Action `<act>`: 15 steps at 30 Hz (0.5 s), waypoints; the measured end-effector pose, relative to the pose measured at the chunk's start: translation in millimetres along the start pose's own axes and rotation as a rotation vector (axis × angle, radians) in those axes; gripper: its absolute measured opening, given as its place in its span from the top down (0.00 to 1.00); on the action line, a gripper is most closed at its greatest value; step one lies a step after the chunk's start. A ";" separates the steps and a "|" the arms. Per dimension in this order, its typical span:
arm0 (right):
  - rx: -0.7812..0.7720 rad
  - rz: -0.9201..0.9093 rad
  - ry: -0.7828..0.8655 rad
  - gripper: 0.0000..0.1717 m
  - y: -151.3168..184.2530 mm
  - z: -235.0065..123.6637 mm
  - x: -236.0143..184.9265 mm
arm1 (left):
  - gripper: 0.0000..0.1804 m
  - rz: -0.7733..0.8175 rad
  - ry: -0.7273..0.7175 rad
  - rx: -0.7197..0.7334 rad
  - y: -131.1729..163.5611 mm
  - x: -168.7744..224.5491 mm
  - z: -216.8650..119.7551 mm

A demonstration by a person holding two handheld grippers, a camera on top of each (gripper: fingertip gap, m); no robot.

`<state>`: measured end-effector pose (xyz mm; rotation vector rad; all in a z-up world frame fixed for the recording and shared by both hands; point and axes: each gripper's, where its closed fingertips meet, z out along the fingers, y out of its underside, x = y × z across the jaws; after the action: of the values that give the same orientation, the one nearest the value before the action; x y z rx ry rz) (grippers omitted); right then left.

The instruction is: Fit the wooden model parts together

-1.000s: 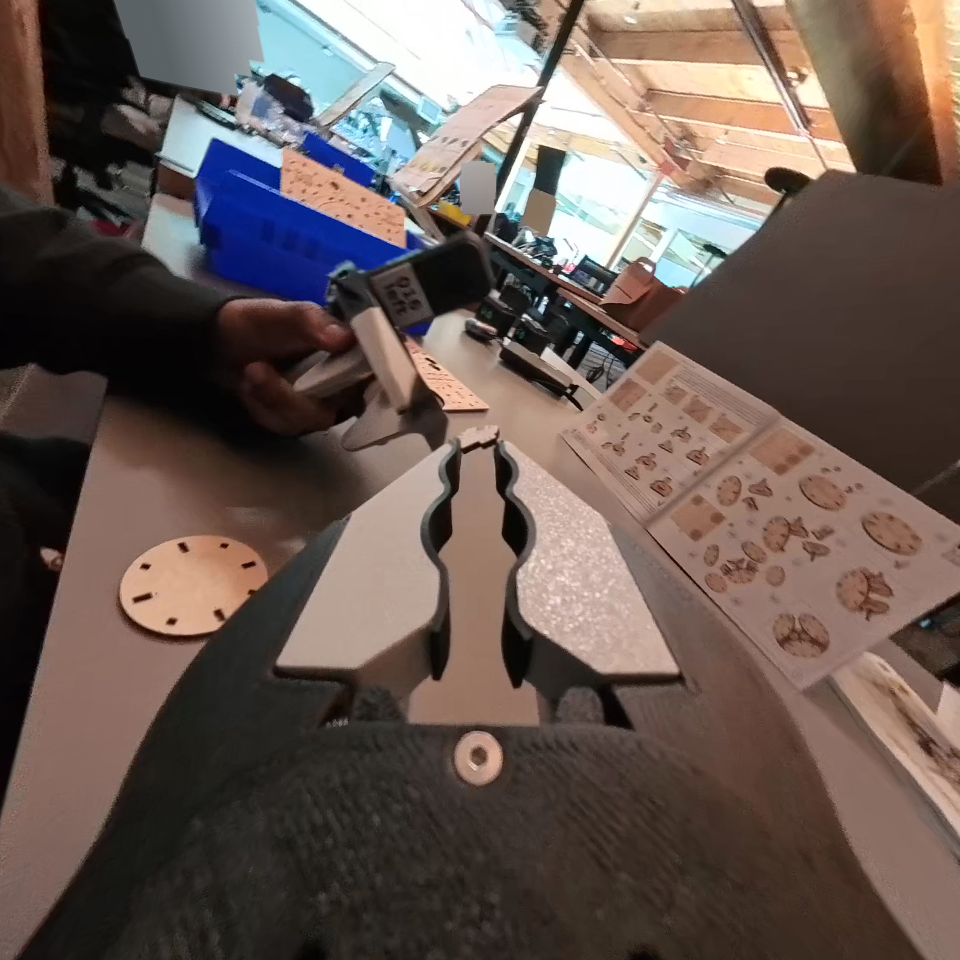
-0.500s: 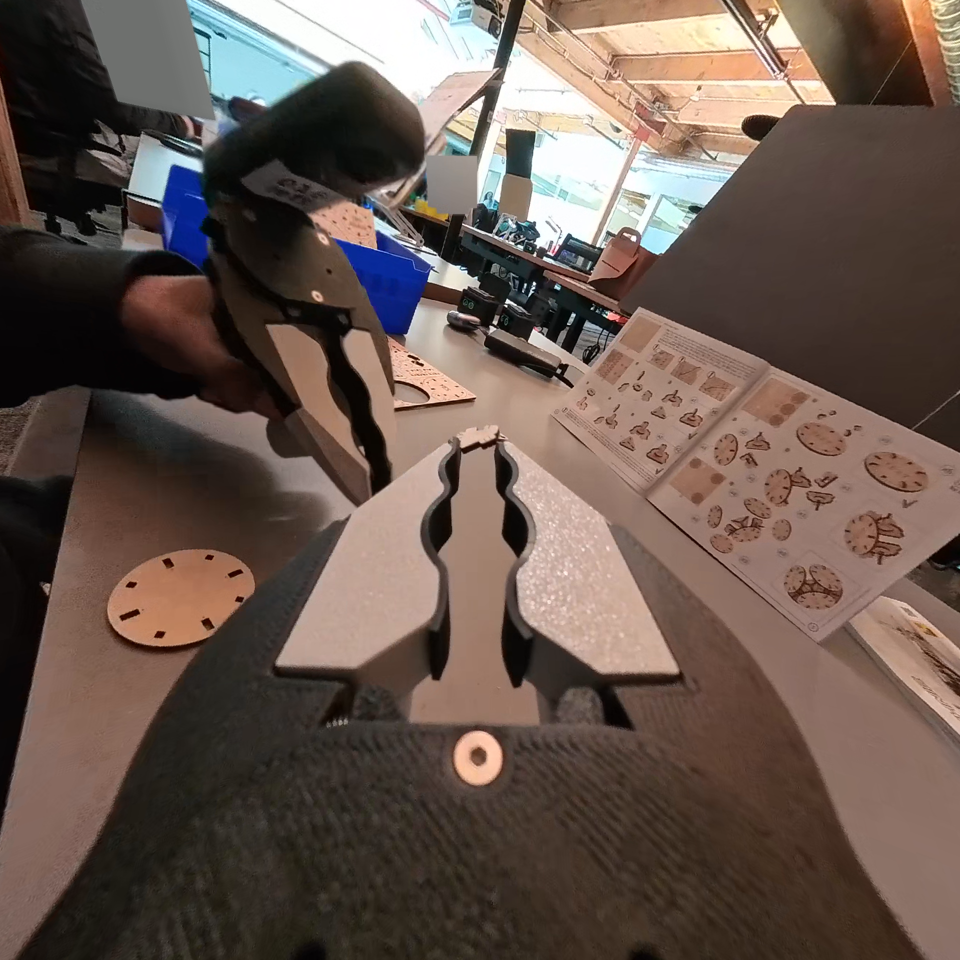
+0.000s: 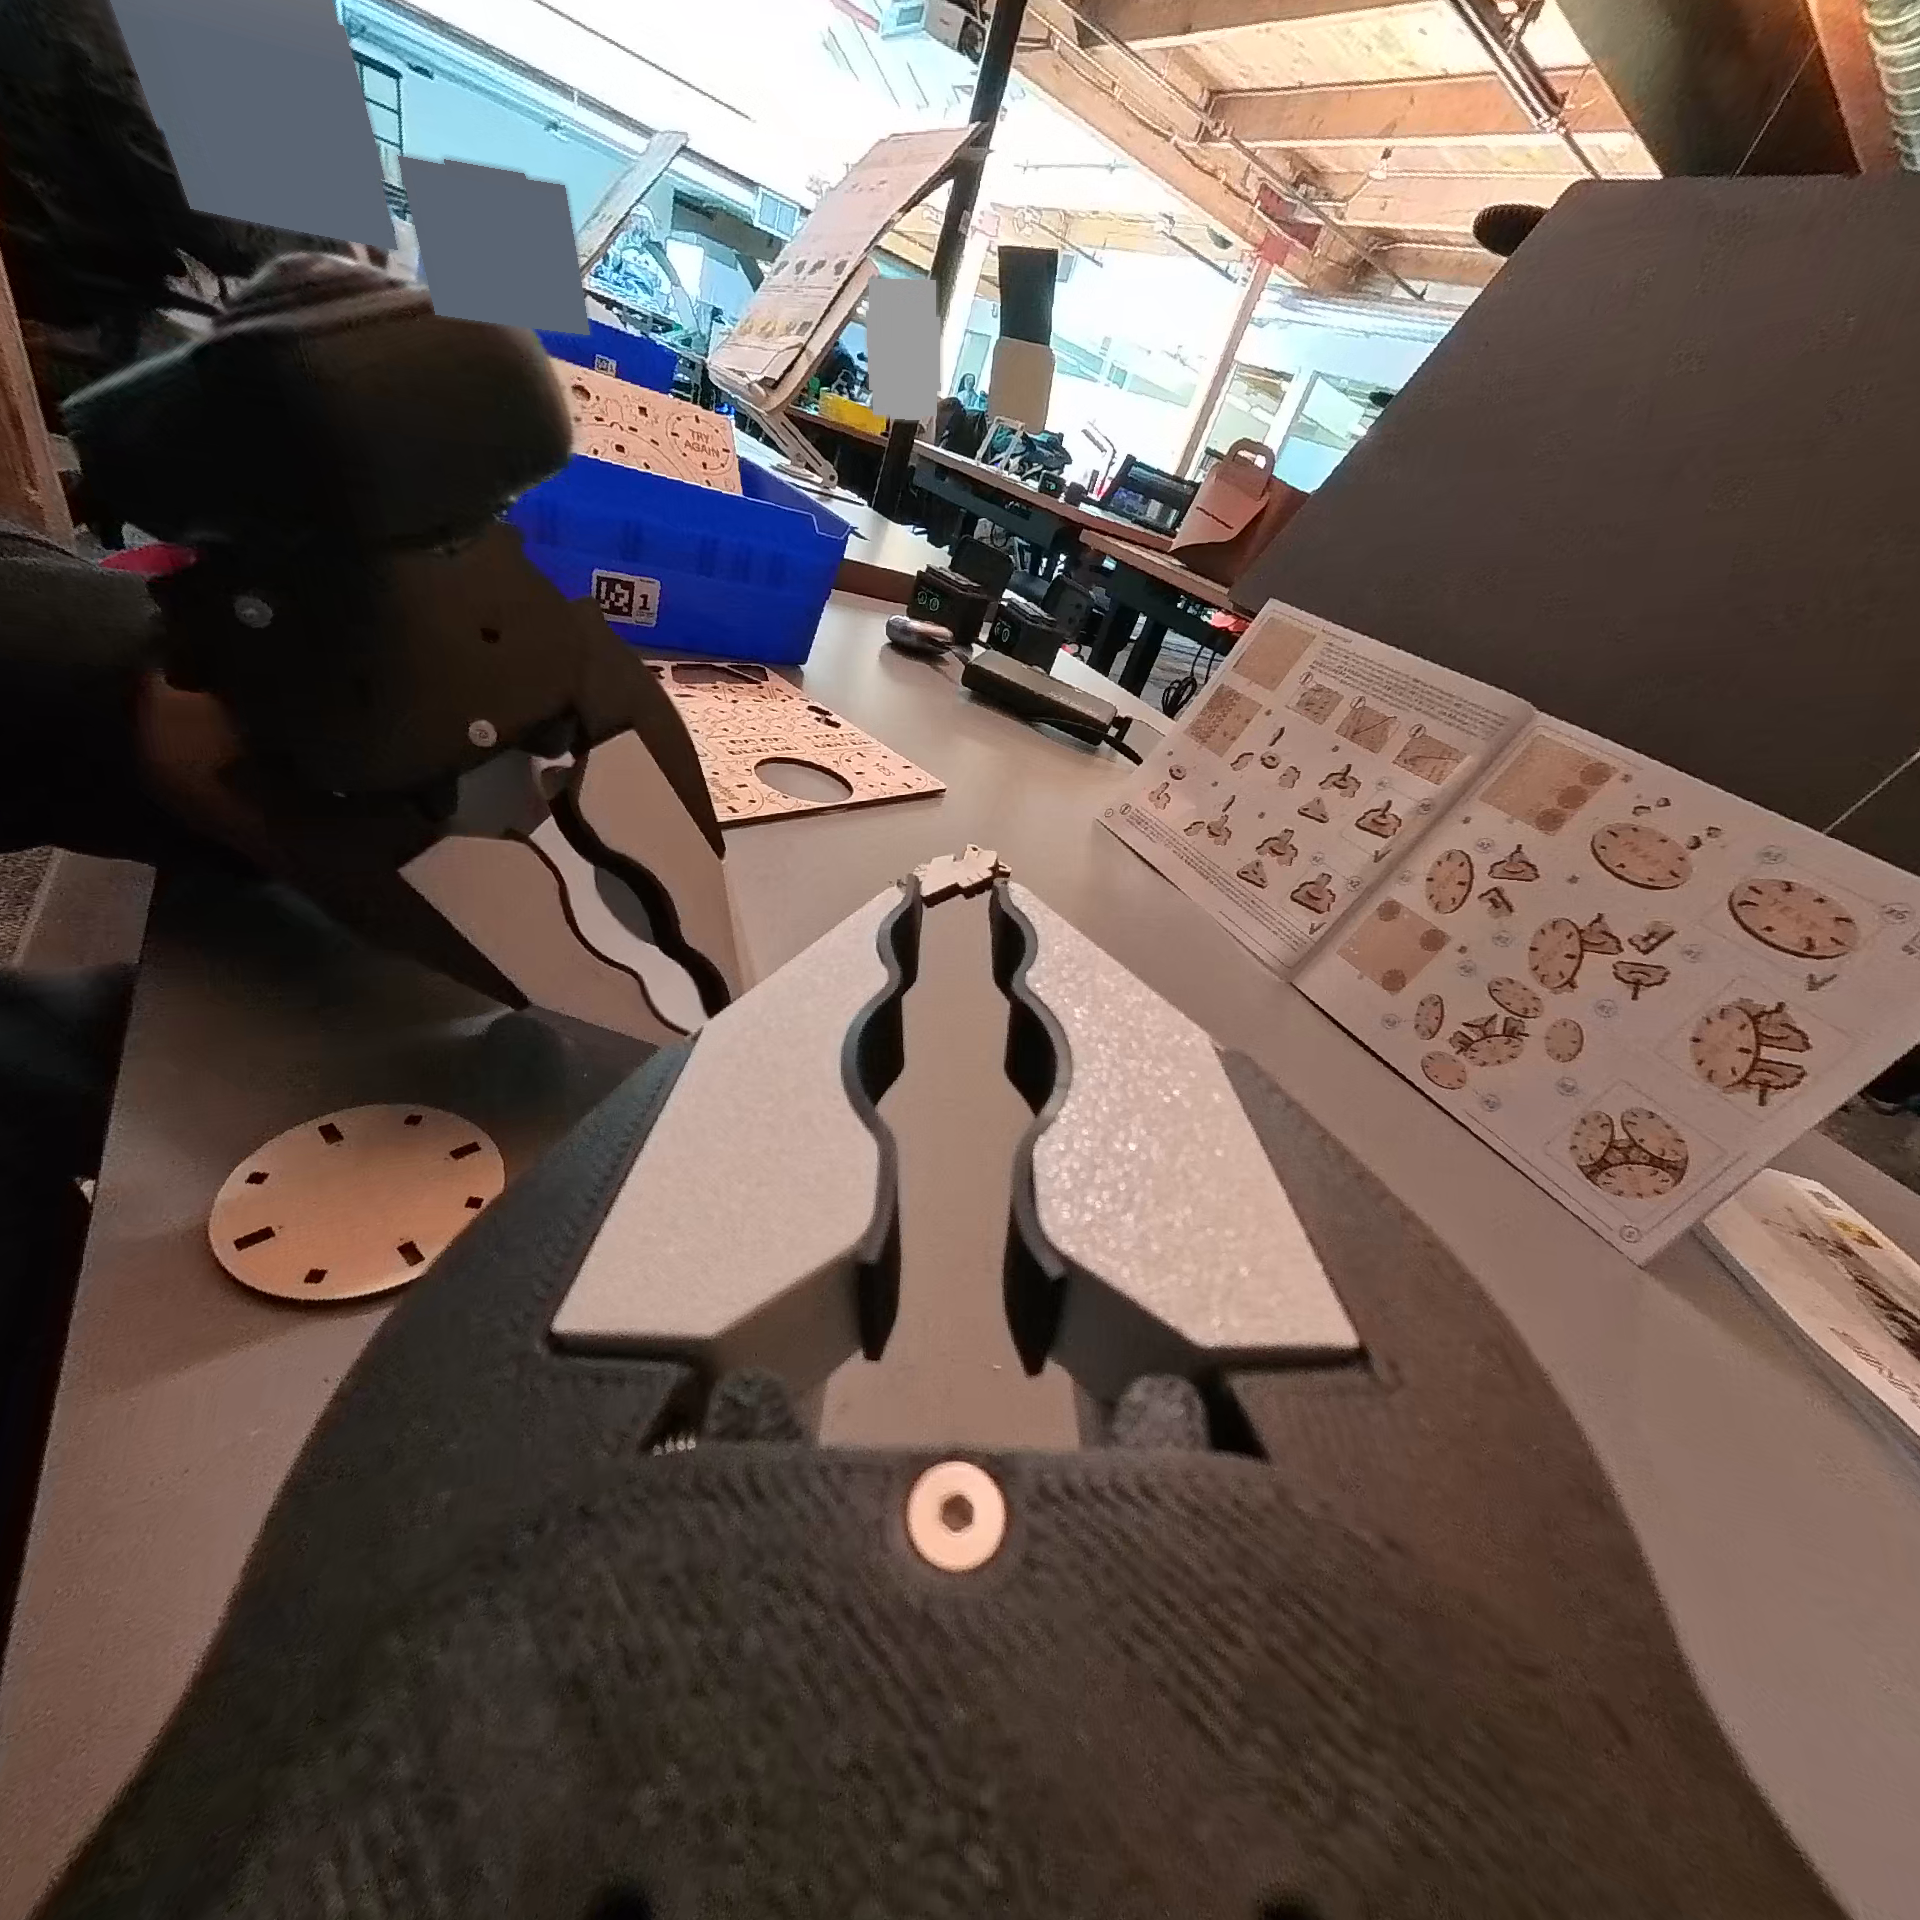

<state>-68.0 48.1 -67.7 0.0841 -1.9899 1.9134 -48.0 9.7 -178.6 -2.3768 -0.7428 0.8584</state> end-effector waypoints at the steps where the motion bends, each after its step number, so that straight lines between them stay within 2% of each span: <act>1: 0.000 0.000 0.000 0.93 0.2 0.1 -0.1 | 0.96 0.013 -0.019 0.003 -0.4 -2.2 -0.8; 15: -0.003 0.010 -0.006 0.93 1.0 0.7 -1.3 | 0.99 0.063 -0.094 -0.033 5.4 -10.4 -0.2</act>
<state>-67.3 47.2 -69.1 0.0798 -2.0010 1.9185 -52.9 -0.9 -177.5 -2.4146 -0.7271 0.9968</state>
